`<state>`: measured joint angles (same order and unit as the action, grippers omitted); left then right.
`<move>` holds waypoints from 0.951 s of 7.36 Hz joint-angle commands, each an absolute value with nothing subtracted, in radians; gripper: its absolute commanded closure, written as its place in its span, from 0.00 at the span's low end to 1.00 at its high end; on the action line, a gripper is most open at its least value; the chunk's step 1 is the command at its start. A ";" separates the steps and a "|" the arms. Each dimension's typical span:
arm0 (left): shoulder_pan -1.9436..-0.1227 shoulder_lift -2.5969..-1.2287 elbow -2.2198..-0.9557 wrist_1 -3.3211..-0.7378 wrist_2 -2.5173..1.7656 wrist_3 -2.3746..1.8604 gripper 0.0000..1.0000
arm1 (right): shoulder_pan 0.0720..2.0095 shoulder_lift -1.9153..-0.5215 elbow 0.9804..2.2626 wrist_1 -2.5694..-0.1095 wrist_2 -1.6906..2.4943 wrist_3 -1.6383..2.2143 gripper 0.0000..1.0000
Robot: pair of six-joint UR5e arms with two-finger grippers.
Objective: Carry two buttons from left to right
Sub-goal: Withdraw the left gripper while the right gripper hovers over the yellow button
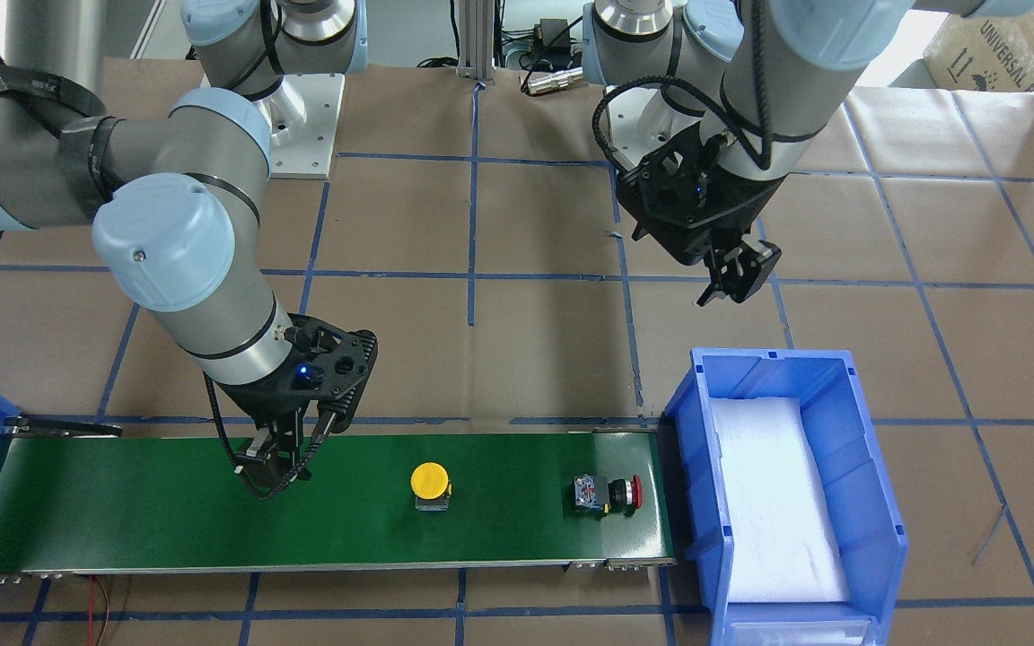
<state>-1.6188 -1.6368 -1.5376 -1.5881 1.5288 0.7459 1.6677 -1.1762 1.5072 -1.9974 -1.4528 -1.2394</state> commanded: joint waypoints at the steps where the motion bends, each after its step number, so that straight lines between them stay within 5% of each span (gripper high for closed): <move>1: -1.585 -1.557 -1.579 -1.603 1.545 0.307 0.00 | 1.699 -1.131 1.502 -2.049 -1.407 -1.244 0.02; 7: -1.566 -1.554 -1.577 -1.594 1.582 0.152 0.00 | 1.732 -1.040 1.496 -2.187 -1.411 -1.253 0.03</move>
